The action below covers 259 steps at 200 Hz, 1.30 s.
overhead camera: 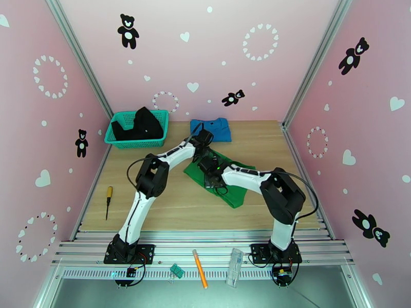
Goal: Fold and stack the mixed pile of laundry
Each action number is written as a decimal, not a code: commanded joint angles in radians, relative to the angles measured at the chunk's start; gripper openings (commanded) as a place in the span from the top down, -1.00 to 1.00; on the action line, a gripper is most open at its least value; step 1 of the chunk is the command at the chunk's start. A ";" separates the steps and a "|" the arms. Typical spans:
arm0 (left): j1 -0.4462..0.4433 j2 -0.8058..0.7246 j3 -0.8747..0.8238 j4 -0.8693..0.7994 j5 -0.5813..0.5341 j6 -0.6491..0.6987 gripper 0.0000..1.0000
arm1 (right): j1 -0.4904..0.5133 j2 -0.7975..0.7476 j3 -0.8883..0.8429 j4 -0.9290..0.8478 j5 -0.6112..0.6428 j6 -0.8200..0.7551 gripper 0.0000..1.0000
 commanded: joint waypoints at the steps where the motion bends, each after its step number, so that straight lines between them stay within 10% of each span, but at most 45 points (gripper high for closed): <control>1: 0.002 -0.250 -0.086 0.022 -0.044 -0.010 0.14 | -0.043 -0.140 0.047 -0.136 0.054 -0.115 0.69; 39: -0.001 -0.483 -0.324 -0.061 -0.118 -0.123 0.26 | -0.245 -0.158 0.094 -0.102 -0.158 -0.356 0.71; 68: -0.004 -0.543 -0.523 -0.001 -0.011 -0.222 1.00 | -0.356 0.023 0.262 -0.088 -0.362 -0.488 0.93; 99: -0.019 -0.504 -0.637 0.135 0.061 -0.319 1.00 | -0.412 0.252 0.476 -0.118 -0.504 -0.503 1.00; 175: -0.030 -0.302 -0.604 0.220 0.023 -0.348 1.00 | -0.413 0.394 0.368 0.021 -0.428 -0.310 1.00; 259: 0.122 -0.031 -0.284 0.095 0.037 -0.191 1.00 | -0.360 0.090 -0.150 0.368 -0.282 0.185 1.00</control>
